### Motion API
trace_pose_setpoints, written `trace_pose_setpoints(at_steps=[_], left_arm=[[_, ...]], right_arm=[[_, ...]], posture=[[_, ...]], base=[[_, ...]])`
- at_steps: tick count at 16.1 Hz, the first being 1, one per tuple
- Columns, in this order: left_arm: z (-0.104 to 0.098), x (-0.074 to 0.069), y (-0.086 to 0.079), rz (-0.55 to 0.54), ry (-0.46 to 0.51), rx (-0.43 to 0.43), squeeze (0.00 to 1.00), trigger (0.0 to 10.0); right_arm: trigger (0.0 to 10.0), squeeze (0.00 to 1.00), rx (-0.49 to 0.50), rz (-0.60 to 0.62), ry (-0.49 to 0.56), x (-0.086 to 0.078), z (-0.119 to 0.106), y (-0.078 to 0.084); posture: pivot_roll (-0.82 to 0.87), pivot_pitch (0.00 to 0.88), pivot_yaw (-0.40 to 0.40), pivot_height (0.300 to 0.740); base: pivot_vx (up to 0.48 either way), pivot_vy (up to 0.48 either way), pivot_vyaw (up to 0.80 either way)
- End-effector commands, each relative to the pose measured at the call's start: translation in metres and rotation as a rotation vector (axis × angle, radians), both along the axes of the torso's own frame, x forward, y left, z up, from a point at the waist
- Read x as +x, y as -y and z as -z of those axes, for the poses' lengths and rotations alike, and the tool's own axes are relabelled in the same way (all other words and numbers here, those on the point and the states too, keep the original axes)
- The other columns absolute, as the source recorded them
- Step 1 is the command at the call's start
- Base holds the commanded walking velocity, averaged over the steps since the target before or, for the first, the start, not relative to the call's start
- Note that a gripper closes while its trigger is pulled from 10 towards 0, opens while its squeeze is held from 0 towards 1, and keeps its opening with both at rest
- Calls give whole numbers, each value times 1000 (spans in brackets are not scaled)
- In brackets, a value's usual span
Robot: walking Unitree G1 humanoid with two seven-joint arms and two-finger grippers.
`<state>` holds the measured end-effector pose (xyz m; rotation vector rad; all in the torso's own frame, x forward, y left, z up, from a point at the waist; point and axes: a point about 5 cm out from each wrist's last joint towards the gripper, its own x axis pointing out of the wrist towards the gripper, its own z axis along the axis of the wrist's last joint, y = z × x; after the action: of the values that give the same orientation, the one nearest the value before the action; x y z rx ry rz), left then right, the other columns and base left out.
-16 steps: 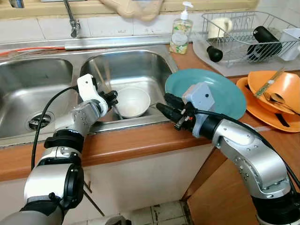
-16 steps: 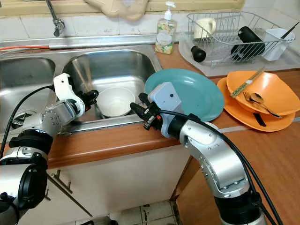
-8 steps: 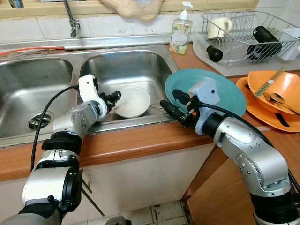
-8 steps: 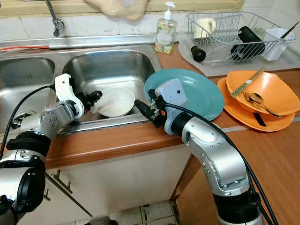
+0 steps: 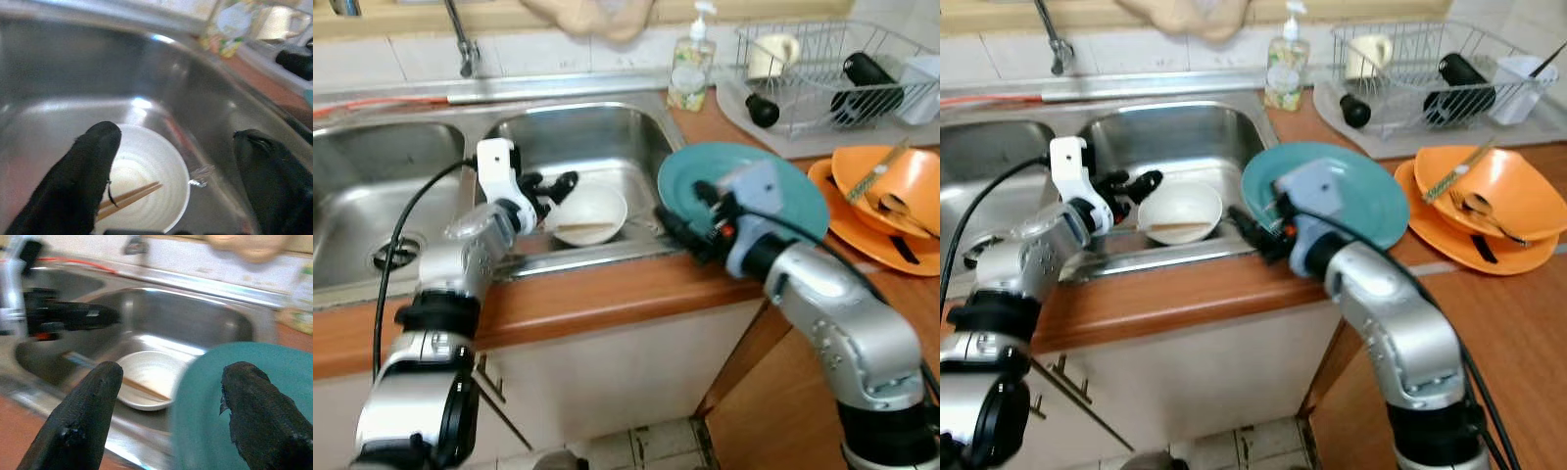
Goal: Kitchen organization
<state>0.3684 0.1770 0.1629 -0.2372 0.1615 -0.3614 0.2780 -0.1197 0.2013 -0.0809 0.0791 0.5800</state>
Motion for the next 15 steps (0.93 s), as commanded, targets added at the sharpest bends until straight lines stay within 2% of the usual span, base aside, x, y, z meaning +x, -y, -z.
trace_pose_setpoints(at_steps=[1, 4, 5, 7, 8, 9, 10, 11, 12, 13, 14, 15], left_arm=[[-10, -6, 4, 55, 75, 32, 1000, 10000], [-21, -24, 11, 152, 184, 50, 1000, 10000], [-24, -40, 15, 225, 228, 86, 1000, 10000], [-24, -52, 16, 264, 253, 117, 980, 10000], [-25, -59, 16, 279, 259, 112, 706, 10000], [-27, -67, 15, 302, 264, 96, 4, 10000], [-26, -75, 15, 333, 272, 105, 0, 10000], [-26, -77, 14, 339, 270, 113, 0, 10000], [-23, -87, 15, 374, 258, 134, 0, 10000], [-22, -90, 15, 381, 253, 134, 0, 10000], [-22, -91, 16, 382, 253, 134, 0, 10000], [-20, -97, 19, 418, 240, 130, 0, 10000]], right_arm=[[10000, 1000, 4, 109, -16, 0, 0, 16], [10000, 1000, 27, 263, -55, 2, 0, 39], [10000, 1000, 40, 346, -83, 1, 0, 54], [10000, 1000, 39, 378, -98, -3, 0, 63], [10000, 1000, 34, 396, -106, -5, -1, 68], [10000, 1000, 26, 422, -126, -8, 0, 75], [10000, 1000, 10, 473, -151, -11, 0, 86], [10000, 1000, 8, 486, -157, -11, 1, 89], [10000, 988, -1, 564, -193, -12, 2, 102], [10000, 529, 2, 594, -218, -13, 4, 107], [10000, 290, 3, 602, -228, -13, 5, 108], [10000, 0, 41, 623, -267, -14, 7, 113]], posture=[[-37, 0, 42, 740], [-37, 0, 39, 740], [-37, 0, 39, 740], [-33, 0, 35, 740], [-30, 0, 34, 740], [-28, 0, 32, 740], [-27, 0, 30, 740], [-27, 0, 30, 740], [-28, 0, 29, 740], [-28, 0, 29, 740], [-28, 0, 29, 740], [-30, 0, 29, 740]], base=[[0, 0, 0], [0, 0, 0], [0, 0, 0], [0, 0, 0], [0, 0, 0], [0, 0, 0], [0, 0, 0], [0, 0, 0], [0, 0, 0], [0, 0, 0], [0, 0, 0], [0, 0, 0]])
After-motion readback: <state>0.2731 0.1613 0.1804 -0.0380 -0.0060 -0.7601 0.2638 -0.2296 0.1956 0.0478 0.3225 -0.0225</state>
